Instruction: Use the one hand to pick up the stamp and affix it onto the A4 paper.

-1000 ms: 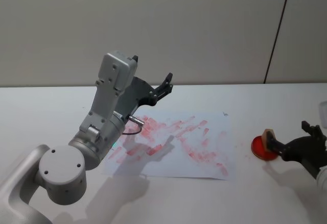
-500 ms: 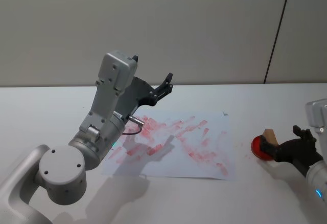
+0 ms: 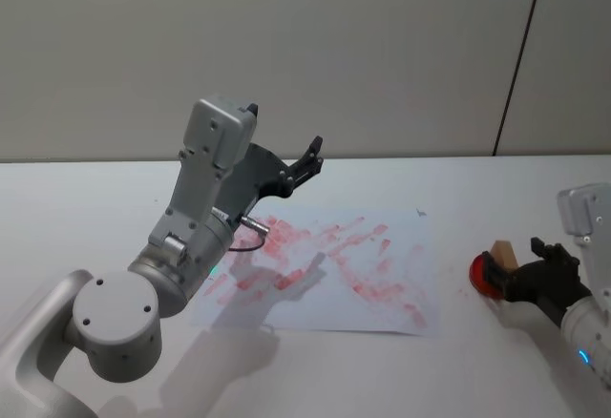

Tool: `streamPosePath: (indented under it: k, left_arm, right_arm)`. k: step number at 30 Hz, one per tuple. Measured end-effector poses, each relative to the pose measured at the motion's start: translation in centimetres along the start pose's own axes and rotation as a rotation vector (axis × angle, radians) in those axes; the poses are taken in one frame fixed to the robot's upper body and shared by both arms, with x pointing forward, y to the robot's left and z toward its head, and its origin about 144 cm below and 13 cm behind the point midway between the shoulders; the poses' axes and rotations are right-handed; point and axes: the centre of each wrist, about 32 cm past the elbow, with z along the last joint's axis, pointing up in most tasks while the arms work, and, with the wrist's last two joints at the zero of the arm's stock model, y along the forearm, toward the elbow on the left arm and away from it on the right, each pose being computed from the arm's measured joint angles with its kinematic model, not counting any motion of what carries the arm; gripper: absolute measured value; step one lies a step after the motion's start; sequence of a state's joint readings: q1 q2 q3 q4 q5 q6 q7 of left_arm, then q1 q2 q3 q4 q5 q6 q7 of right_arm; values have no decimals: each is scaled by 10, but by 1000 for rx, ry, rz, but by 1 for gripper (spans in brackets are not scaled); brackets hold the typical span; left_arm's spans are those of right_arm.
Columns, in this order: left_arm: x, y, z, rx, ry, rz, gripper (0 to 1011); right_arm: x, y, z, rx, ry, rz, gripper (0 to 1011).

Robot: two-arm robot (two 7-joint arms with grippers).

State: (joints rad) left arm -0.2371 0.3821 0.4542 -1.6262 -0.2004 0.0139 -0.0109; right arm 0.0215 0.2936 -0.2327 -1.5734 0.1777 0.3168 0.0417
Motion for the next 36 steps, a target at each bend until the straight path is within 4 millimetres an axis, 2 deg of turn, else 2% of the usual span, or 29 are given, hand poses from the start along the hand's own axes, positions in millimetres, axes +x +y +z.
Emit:
streamPosePath:
  k: [3,5,9,13,14,15,19,27,36]
  left_arm:
    - [0,0,0,0,0,0,1001]
    - [0,0,0,0,0,0,1001]
    - [0,0,0,0,0,0,1001]
    - [0,0,0,0,0,0,1002]
    - [0,0,0,0,0,0,1001]
    - [0,0,0,0,0,0,1001]
    - [0,0,0,0,0,0,1001]
    - [0,0,0,0,0,0,1002]
    - [0,0,0,0,0,0,1001]
  right_arm:
    - [0,1,0,-2,1,1,707]
    - [0,2,0,-3,1,2,675]
    - [-1,3,0,-5,2,3,508]
    - [-1,4,0,-6,2,3,417]
    - [-1,4,0,-7,2,3,347]
    - [-1,4,0,-7,2,3,347]
    - [-1,4,0,-6,1,5,242]
    - [-1,3,6,38,-12,25,234]
    - [-7,4,26,142,-37,99,235]
